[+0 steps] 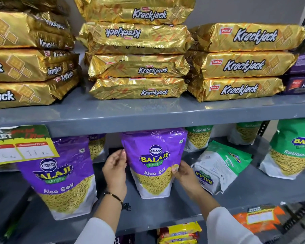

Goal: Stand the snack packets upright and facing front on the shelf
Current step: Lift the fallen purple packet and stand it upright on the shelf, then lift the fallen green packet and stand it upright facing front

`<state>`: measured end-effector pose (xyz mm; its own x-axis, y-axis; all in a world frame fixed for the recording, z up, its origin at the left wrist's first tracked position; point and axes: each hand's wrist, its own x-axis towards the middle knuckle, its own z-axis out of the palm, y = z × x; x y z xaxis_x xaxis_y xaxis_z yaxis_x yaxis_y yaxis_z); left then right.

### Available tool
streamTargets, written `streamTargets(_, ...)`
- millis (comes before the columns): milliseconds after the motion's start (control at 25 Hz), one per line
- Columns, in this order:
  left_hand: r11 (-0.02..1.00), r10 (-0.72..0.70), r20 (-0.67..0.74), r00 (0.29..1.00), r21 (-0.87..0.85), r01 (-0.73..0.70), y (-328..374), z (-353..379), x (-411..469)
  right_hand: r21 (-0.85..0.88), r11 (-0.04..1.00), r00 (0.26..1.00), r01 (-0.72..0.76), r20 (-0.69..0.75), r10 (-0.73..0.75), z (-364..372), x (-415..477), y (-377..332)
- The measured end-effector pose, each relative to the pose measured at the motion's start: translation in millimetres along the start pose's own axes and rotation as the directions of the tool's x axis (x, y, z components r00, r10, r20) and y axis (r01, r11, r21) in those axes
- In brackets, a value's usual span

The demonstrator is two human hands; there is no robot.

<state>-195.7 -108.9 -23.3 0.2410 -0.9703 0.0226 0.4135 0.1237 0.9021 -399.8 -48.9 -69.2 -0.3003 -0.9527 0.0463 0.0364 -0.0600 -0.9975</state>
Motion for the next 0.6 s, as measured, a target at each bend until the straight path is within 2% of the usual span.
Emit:
streamTargets(120,0.953,0.3,-0.129,0.945,0.09,-0.291,11,16,-30,-0.096,0.994,0.977,0.055,-0.2,-0.074,-16,-2,-20)
streamTargets(160,0.914,0.395,-0.101,0.913,0.15,-0.378,12,27,-50,-0.118,0.991,0.963,0.065,-0.253,-0.093,-27,-2,-25)
streamTargets(240,0.851,0.477,0.104,0.873,0.195,-0.488,10,57,-87,-0.181,0.979,0.945,0.093,-0.294,-0.144,-53,-1,-37)
streamTargets(320,0.796,0.414,0.377,0.829,0.293,-0.53,-12,89,-107,-0.243,0.968,0.937,0.062,-0.319,-0.141,-90,0,-42)
streamTargets(400,0.713,0.23,0.548,0.804,0.467,-0.522,-48,127,-113,-0.318,0.946,0.917,-0.06,-0.393,-0.074,-144,6,-33)
streamTargets(440,0.649,0.133,0.577,0.806,0.564,-0.511,-66,143,-111,-0.351,0.924,0.896,-0.151,-0.443,-0.022,-169,9,-25)
streamTargets(520,0.515,-0.011,0.556,0.831,0.716,-0.472,-93,174,-103,-0.29,0.903,0.844,-0.316,-0.52,0.129,-213,11,-8)
streamTargets(560,0.453,-0.075,0.52,0.851,0.778,-0.436,-103,186,-92,-0.176,0.921,0.826,-0.348,-0.523,0.213,-228,12,-1)
streamTargets(600,0.345,-0.166,0.49,0.856,0.842,-0.415,-109,197,-81,-0.051,0.926,0.809,-0.374,-0.507,0.299,-237,14,6)
